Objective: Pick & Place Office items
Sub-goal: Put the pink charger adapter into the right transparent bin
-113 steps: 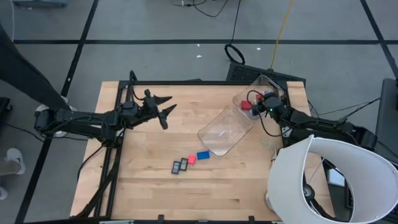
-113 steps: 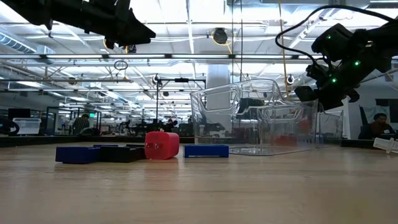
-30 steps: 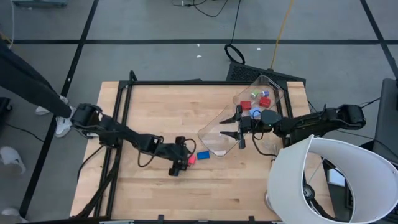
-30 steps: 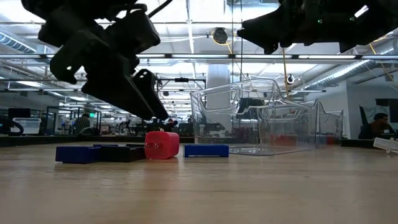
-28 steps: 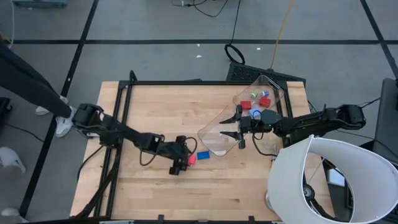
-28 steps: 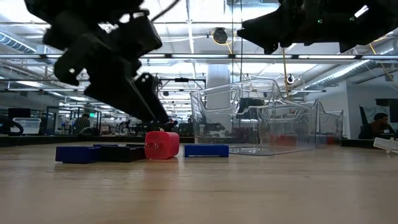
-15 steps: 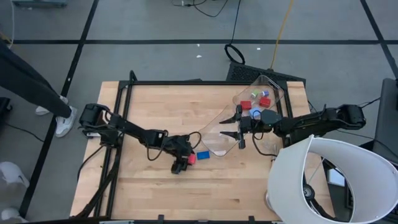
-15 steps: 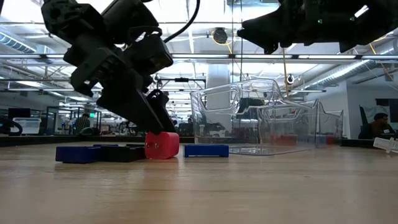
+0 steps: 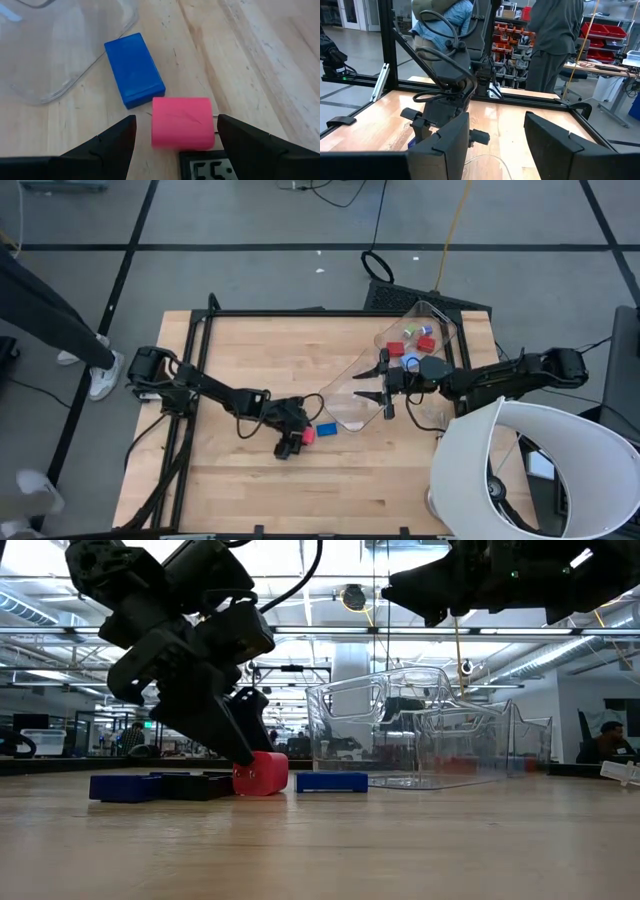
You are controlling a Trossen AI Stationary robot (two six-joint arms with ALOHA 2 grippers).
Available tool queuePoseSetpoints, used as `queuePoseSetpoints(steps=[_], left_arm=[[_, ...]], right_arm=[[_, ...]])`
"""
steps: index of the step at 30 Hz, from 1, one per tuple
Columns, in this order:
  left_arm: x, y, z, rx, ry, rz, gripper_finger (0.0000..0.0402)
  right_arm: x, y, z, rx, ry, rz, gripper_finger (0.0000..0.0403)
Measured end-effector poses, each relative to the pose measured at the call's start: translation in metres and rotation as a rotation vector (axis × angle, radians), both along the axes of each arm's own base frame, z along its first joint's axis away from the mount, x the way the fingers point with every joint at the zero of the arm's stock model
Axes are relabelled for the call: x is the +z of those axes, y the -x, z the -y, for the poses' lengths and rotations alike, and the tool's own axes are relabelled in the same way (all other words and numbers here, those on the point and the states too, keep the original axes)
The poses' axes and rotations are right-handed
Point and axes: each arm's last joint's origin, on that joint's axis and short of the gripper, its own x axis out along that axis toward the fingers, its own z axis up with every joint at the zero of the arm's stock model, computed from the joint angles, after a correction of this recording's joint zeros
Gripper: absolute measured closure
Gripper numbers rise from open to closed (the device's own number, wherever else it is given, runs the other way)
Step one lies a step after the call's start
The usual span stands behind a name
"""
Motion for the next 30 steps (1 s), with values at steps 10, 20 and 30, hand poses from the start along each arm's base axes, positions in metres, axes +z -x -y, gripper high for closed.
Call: queuePoseSetpoints(steps=[10,20,30], left_arm=[[0.000,0.000,0.000,0.005,-0.004,-0.004,0.0184],[0.000,0.001,0.000,0.003,0.005,-0.008,0.0233],[0.024,0.008,-0.002,0.022,-0.017,0.035,0.0233]], right_arm=[[0.000,0.000,0.000,0.000,0.002,0.000,0.0222],[0.000,0.000,0.000,0.000,0.003,0.000,0.0222],[0.000,0.000,0.000,0.000,0.003,-0.004,0.0222]])
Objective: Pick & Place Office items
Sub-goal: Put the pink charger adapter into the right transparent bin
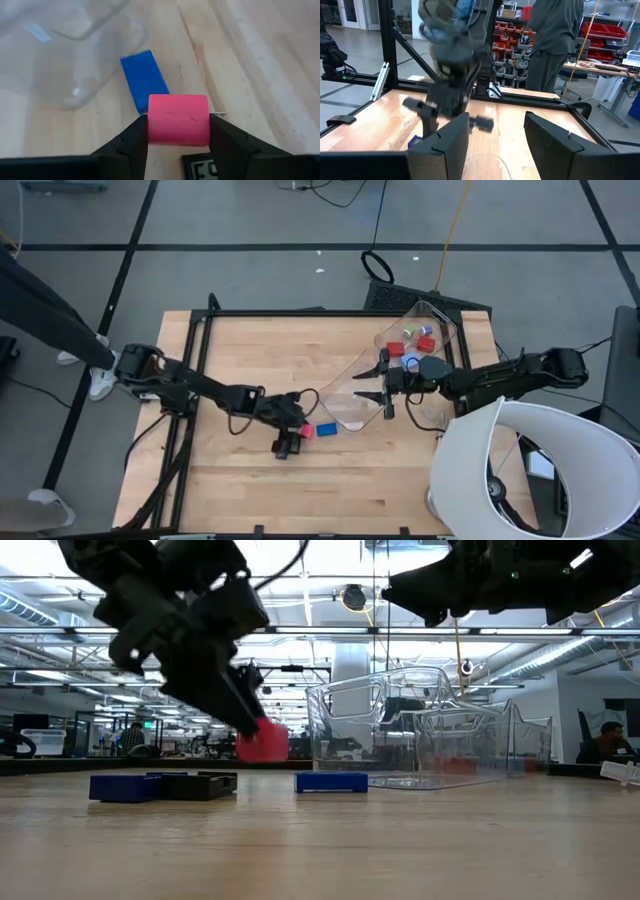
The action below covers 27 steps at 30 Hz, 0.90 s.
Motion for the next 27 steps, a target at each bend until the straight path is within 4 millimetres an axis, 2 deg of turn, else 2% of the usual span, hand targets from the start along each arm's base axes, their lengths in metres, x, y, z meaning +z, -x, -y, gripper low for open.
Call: queuePoseSetpoints(steps=[8,12,16,23,27], left_arm=[[0.055,0.016,-0.002,-0.010,0.015,0.188,0.0233],[0.081,0.019,-0.009,0.106,0.107,0.294,0.0233],[0.104,0.012,-0.021,0.177,0.240,0.293,0.0233],[0.138,-0.020,-0.033,0.092,0.428,0.282,0.0233],[0.149,-0.040,-0.043,0.073,0.474,0.250,0.0233]], right_arm=[[0.000,0.000,0.000,0.000,0.000,-0.003,0.0222],[0.000,0.000,0.000,-0.001,0.034,0.003,0.0222],[0.000,0.000,-0.002,0.004,0.190,0.010,0.0222],[-0.003,-0.002,-0.014,0.037,0.516,0.028,0.0222],[-0.004,-0.003,-0.022,-0.006,0.621,0.028,0.0222]])
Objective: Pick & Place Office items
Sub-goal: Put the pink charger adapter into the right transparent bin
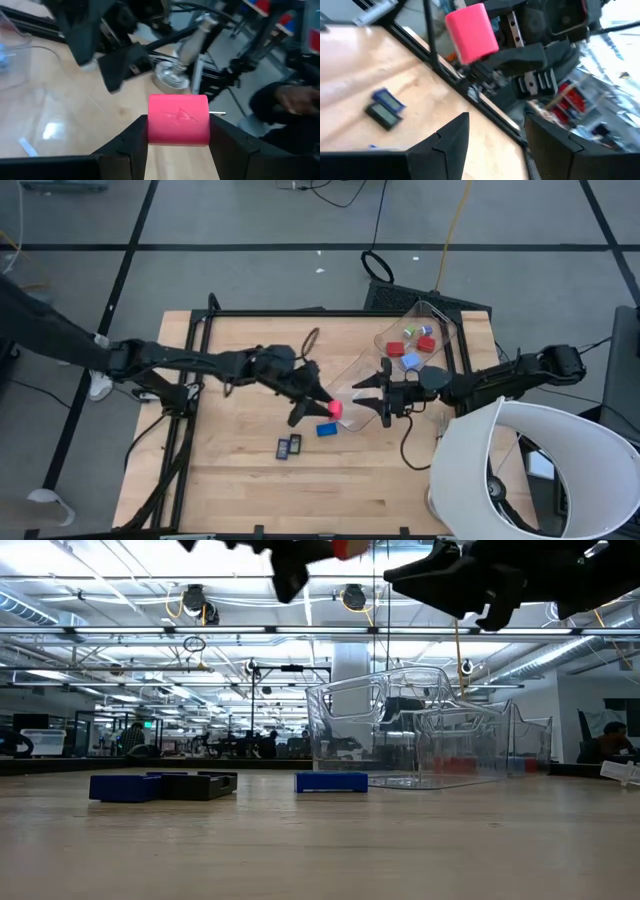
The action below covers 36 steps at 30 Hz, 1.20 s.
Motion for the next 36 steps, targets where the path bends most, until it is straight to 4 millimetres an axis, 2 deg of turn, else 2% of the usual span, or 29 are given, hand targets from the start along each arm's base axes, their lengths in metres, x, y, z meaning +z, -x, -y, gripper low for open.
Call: queuePoseSetpoints(steps=[5,11,25,36], left_arm=[[-0.005,-0.026,-0.012,0.008,-0.015,-0.099,0.0233],[-0.009,-0.045,-0.024,-0.009,-0.075,-0.148,0.0233],[-0.005,-0.045,-0.056,0.021,-0.061,-0.139,0.0233],[0.000,-0.048,-0.051,0.004,-0.042,-0.086,0.0233]], right_arm=[[0.000,0.000,-0.005,-0.027,0.008,0.005,0.0222],[0.000,0.000,-0.009,-0.010,0.003,0.013,0.0222],[0.000,0.000,-0.011,0.000,-0.040,0.004,0.0219],[0.000,0.000,-0.009,-0.077,-0.046,0.005,0.0141]])
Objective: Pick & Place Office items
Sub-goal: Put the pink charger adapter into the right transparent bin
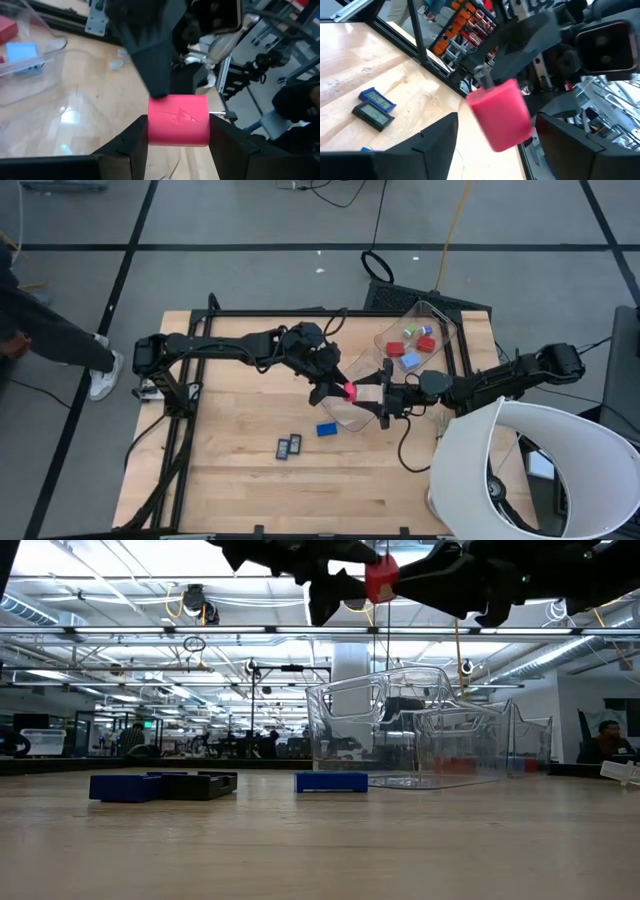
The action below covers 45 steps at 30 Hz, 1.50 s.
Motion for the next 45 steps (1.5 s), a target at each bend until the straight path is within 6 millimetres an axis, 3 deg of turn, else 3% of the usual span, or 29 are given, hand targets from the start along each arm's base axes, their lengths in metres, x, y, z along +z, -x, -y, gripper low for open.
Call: queuePoseSetpoints(steps=[7,29,38,45], left_arm=[[0.001,-0.001,0.000,0.008,0.014,0.009,0.0233],[-0.008,-0.010,0.001,0.032,0.081,-0.004,0.0229],[-0.005,-0.009,0.000,0.026,0.001,0.032,0.0118],[-0.005,-0.009,0.000,0.044,0.004,0.022,0.0073]], right_arm=[[0.000,0.000,0.000,-0.002,0.003,0.000,0.0137],[-0.001,0.000,0.000,0.000,0.043,-0.009,0.0237],[-0.001,0.000,0.000,0.001,0.022,-0.013,0.0255],[-0.002,0.000,0.000,0.001,0.024,-0.021,0.0255]])
